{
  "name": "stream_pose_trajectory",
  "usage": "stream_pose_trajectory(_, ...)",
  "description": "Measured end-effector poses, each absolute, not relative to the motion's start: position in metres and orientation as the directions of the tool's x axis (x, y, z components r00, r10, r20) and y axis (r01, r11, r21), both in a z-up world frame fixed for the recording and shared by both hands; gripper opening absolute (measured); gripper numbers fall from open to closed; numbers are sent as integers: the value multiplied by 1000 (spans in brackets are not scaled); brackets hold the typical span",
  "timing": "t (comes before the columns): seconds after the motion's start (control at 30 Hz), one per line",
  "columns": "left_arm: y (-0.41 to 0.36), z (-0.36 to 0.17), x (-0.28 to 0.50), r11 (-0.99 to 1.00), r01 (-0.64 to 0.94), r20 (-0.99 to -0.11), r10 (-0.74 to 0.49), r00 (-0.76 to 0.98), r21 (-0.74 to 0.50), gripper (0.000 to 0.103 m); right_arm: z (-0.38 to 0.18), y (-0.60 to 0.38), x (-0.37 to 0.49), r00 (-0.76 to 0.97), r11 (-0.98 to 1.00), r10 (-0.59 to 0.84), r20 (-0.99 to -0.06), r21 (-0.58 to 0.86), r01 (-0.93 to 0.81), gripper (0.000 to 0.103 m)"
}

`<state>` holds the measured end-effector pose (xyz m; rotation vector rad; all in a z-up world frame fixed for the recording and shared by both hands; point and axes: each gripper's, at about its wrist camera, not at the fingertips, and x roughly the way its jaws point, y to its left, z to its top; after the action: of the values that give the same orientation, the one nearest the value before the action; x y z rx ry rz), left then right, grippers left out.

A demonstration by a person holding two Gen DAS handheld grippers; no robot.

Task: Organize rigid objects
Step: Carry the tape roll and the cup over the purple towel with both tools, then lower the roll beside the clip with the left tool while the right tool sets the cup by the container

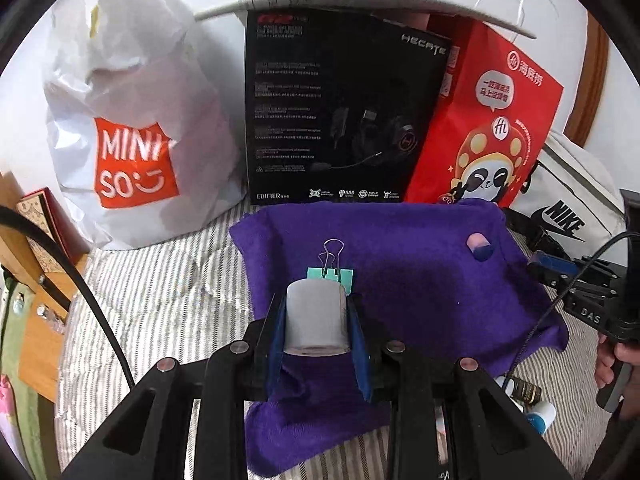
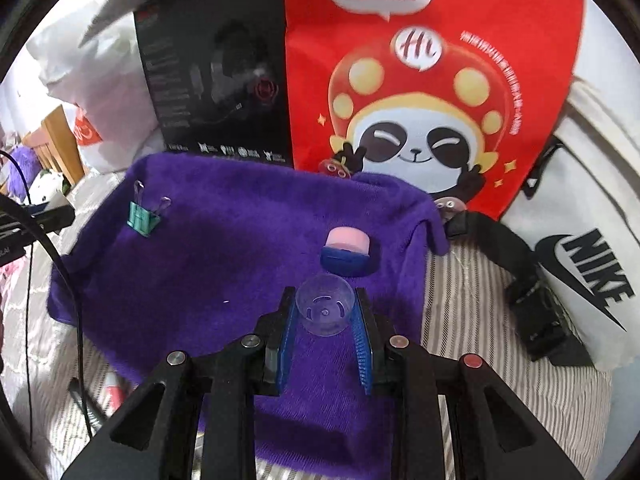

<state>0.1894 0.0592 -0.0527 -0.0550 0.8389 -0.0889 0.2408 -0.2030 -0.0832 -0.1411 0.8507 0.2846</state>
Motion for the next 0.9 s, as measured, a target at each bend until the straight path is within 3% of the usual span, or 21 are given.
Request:
stream_pose_trajectory(0.37, 59, -77, 210, 993, 49, -766, -111, 633, -103, 28, -119, -215, 260, 592, 968, 201, -781, 66, -242, 26)
stream_pose_trajectory(0.9, 40, -104, 223, 995, 86, -804, -96, 587, -55, 28, -123, -205, 260, 624, 968, 167, -763, 8, -250, 27)
